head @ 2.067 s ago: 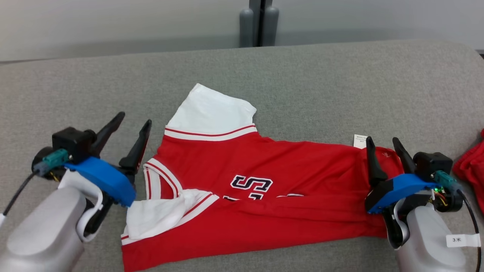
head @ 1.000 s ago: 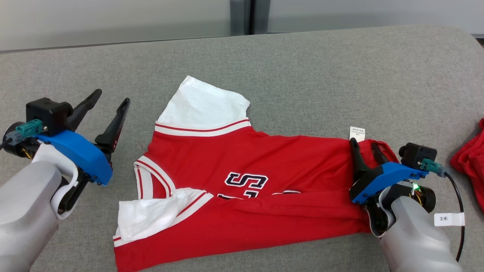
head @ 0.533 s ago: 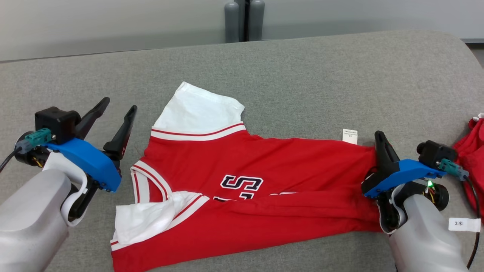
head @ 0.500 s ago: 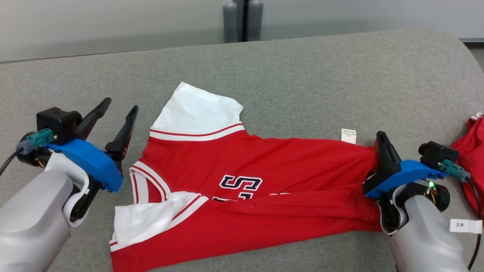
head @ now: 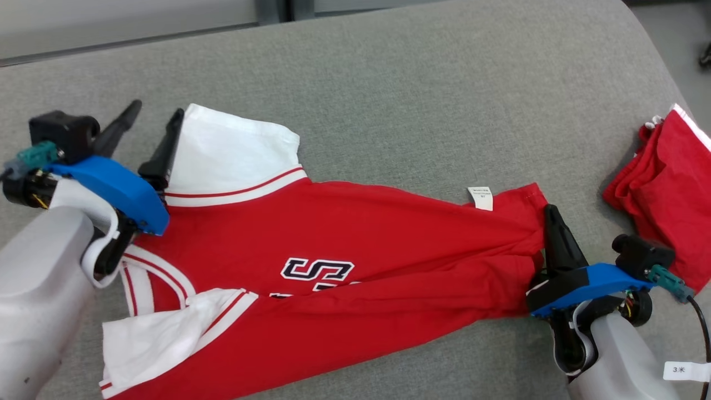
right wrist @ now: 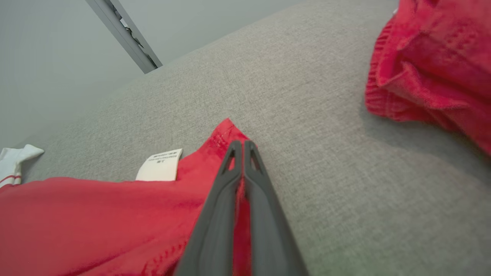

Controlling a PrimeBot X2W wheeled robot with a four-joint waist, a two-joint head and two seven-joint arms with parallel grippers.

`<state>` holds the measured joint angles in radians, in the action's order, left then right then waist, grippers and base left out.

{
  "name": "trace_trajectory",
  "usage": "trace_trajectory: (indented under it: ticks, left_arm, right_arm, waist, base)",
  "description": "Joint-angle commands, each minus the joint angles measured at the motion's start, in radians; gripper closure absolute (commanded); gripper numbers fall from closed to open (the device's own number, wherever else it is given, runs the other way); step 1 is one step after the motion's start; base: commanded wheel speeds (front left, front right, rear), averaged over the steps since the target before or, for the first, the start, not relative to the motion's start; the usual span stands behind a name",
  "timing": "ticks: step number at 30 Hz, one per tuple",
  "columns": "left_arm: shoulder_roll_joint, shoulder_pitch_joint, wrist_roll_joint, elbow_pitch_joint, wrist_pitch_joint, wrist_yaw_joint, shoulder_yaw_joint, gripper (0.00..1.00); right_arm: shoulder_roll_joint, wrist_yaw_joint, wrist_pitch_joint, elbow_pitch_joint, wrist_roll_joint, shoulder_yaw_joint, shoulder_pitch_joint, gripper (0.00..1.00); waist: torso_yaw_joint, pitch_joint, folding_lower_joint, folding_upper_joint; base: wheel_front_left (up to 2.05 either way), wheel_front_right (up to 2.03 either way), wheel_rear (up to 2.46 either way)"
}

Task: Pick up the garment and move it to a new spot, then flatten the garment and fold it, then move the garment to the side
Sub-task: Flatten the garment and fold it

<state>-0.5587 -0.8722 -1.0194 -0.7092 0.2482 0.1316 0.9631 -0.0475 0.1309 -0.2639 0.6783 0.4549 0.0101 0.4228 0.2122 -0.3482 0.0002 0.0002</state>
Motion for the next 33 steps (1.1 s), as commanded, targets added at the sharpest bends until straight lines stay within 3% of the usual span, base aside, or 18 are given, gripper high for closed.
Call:
trace_trajectory:
  ticks: [1, 8, 21, 22, 23, 26, 33]
  left_arm:
    - [-0.002, -0.038, -0.004, -0.02, -0.021, -0.002, 0.004, 0.0]
    - [-0.042, -0.115, -0.041, -0.052, -0.142, -0.002, 0.045, 0.0]
    - [-0.116, -0.142, -0.094, 0.007, -0.196, -0.002, 0.149, 0.0]
    - [-0.118, -0.143, -0.098, 0.004, -0.19, -0.002, 0.153, 0.42]
    - [-0.121, -0.146, -0.094, 0.012, -0.174, -0.002, 0.169, 1.0]
    - [-0.127, -0.152, -0.103, 0.029, -0.144, -0.002, 0.174, 1.0]
    - [-0.199, -0.201, -0.125, 0.113, -0.022, -0.002, 0.195, 1.0]
  right_arm:
    - [-0.006, 0.0, 0.0, -0.034, 0.009, -0.016, -0.02, 1.0]
    - [-0.006, 0.0, 0.0, -0.151, 0.068, -0.107, -0.048, 1.0]
    - [-0.006, 0.0, 0.0, -0.237, 0.101, -0.177, -0.031, 1.0]
    - [-0.006, 0.0, 0.0, -0.239, 0.099, -0.179, -0.027, 1.0]
    - [-0.006, 0.0, 0.0, -0.243, 0.097, -0.182, -0.017, 1.0]
    - [-0.006, 0.0, 0.0, -0.246, 0.089, -0.179, -0.009, 1.0]
    - [-0.006, 0.0, 0.0, -0.209, 0.059, -0.123, 0.055, 1.0]
  waist:
    - [0.015, -0.018, -0.0002, -0.0002]
    - [0.065, -0.086, -0.0002, -0.0002]
    - [0.087, -0.155, -0.0002, -0.0002]
    - [0.088, -0.157, -0.0002, -0.0002]
    - [0.088, -0.16, -0.0002, -0.0002]
    - [0.084, -0.164, -0.0002, -0.0002]
    - [0.039, -0.168, -0.0002, -0.0002]
  base:
    - [0.0, 0.0, 0.0]
    - [0.0, 0.0, 0.0]
    - [0.0, 0.0, 0.0]
    - [0.0, 0.0, 0.0]
    - [0.0, 0.0, 0.0]
    - [0.0, 0.0, 0.0]
    - [0.0, 0.0, 0.0]
